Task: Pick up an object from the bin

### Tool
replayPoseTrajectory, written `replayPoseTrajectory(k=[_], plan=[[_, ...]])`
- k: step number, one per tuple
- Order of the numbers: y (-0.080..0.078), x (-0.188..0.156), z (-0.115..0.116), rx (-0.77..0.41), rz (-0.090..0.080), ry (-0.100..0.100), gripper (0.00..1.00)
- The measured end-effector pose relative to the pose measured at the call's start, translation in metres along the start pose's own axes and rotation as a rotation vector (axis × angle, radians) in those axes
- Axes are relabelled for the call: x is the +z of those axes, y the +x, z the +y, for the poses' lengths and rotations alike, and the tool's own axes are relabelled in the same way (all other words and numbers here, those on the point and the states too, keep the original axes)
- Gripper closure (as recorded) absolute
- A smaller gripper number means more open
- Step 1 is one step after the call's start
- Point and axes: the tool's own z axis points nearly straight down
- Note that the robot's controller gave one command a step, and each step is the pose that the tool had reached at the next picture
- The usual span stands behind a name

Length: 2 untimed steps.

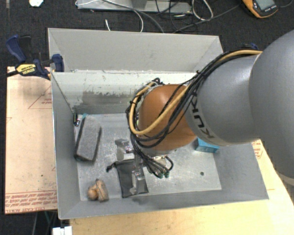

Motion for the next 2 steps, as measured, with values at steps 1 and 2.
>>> replayPoseTrajectory(k=[1,2], plan=[[-0.018,0.054,-0.018,0.109,-0.004,-0.002,0.00],[-0.001,0.033,-0.039,-0.159,-0.002,-0.001,1.00]])
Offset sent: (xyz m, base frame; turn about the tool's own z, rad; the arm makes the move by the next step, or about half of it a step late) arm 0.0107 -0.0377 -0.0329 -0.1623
